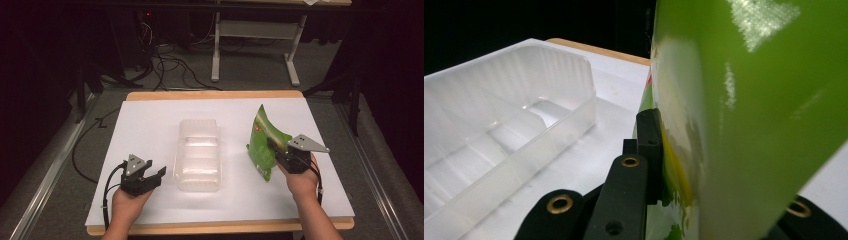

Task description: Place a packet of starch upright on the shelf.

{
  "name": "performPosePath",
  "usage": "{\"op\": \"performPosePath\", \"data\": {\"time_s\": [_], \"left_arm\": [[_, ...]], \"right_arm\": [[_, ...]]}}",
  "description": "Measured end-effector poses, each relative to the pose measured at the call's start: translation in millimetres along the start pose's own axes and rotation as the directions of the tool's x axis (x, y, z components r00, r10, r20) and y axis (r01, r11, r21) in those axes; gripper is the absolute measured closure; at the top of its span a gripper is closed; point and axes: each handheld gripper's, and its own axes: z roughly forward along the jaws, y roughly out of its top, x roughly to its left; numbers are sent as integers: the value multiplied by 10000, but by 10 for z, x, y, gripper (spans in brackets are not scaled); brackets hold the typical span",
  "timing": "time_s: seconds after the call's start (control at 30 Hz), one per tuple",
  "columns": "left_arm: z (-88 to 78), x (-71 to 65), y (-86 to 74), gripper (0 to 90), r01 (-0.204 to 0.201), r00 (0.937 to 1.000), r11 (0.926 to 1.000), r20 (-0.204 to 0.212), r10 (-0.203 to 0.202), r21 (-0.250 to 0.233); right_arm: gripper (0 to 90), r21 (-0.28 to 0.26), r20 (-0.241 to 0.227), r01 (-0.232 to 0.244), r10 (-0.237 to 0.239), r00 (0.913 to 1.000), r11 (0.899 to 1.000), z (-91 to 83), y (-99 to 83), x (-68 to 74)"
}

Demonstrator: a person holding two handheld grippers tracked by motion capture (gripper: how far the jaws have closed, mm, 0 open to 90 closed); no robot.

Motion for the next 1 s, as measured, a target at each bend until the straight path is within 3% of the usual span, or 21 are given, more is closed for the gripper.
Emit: {"op": "performPosePath", "data": {"time_s": [0.4, 0.5, 0.67, 0.83, 0.87, 0.93, 0.97, 1.0], "left_arm": [[-13, 12, 2, 416, 12, 10000, 10000, 23, -11, -52], [-16, 17, 1, 416, 6, 10000, 10000, 12, -6, -57], [-21, 35, 1, 417, 26, 10000, 10000, 22, -26, -45], [-26, 49, -1, 416, 65, 10000, 10000, 6, -65, -45], [-29, 51, -2, 416, 73, 10000, 10000, -1, -73, -49], [-30, 50, -3, 416, 80, 10000, 10000, -8, -80, -54], [-30, 49, -3, 416, 81, 10000, 10000, -5, -81, -54], [-27, 47, -4, 416, 79, 10000, 10000, -14, -79, -47]], "right_arm": [[900, 196, -77, -367, 368, 9993, 9991, 1, 31, -67], [900, 121, -227, -57, 59, 9997, 9999, 2, 42, -61], [900, -239, -884, 328, -348, 9955, 9992, -21, 137, -55], [900, -839, -1970, 305, -466, 9793, 9960, -39, 306, -29], [900, -1082, -2366, 370, -619, 9696, 9934, -23, 398, 25], [900, -1143, -2441, 424, -694, 9673, 9925, -15, 430, 46], [900, -1342, -2700, 497, -848, 9591, 9897, 6, 480, 82], [900, -1379, -2752, 555, -921, 9570, 9889, 16, 510, 108]]}}
